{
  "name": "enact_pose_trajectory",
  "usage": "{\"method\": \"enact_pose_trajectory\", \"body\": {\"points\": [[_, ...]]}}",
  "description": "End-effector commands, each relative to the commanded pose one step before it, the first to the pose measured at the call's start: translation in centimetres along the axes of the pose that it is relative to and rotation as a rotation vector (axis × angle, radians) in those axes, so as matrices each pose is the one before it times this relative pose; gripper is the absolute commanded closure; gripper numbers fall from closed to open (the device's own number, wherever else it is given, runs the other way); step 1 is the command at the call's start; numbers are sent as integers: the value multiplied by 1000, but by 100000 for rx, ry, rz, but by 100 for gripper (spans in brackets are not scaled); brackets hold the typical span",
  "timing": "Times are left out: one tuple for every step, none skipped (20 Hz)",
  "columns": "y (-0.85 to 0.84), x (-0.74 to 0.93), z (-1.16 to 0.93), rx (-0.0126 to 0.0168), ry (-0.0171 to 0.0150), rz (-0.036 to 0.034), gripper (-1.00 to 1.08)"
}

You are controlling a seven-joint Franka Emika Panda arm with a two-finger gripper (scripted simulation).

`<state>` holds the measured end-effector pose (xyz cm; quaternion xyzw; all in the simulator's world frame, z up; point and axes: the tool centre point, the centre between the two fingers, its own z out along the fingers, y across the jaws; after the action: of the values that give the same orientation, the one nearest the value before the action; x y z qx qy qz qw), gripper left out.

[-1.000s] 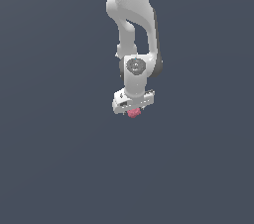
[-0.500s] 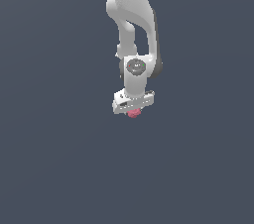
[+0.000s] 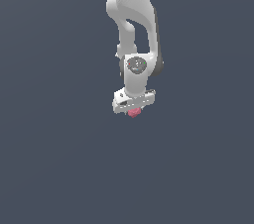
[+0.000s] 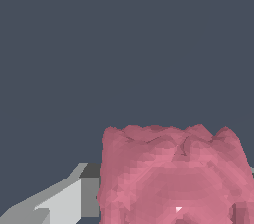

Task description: Pick up the object and move it to a goal position.

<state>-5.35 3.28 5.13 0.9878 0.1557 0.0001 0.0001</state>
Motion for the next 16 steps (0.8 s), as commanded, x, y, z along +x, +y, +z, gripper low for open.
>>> {"method": "enact_pose_trajectory", "body": {"points": [[-54, 221, -970, -32, 115, -17, 108], [-31, 99, -498, 0, 0, 0, 108], [-34, 110, -553, 0, 0, 0, 108], [-38, 122, -608, 0, 0, 0, 108], [-41, 133, -661, 0, 0, 0, 108], [-44, 143, -713, 0, 0, 0, 108], [-47, 154, -764, 0, 0, 0, 108], [-80, 176, -796, 24, -28, -58, 108], [-54, 176, -865, 0, 0, 0, 108], [-57, 187, -914, 0, 0, 0, 108], [-60, 197, -962, 0, 0, 0, 108], [-63, 208, -1010, 0, 0, 0, 108], [-65, 218, -1051, 0, 0, 0, 108], [-66, 222, -1065, 0, 0, 0, 108], [-81, 231, -1042, 52, -17, -43, 108], [-64, 223, -1052, 0, 0, 0, 108]]}}
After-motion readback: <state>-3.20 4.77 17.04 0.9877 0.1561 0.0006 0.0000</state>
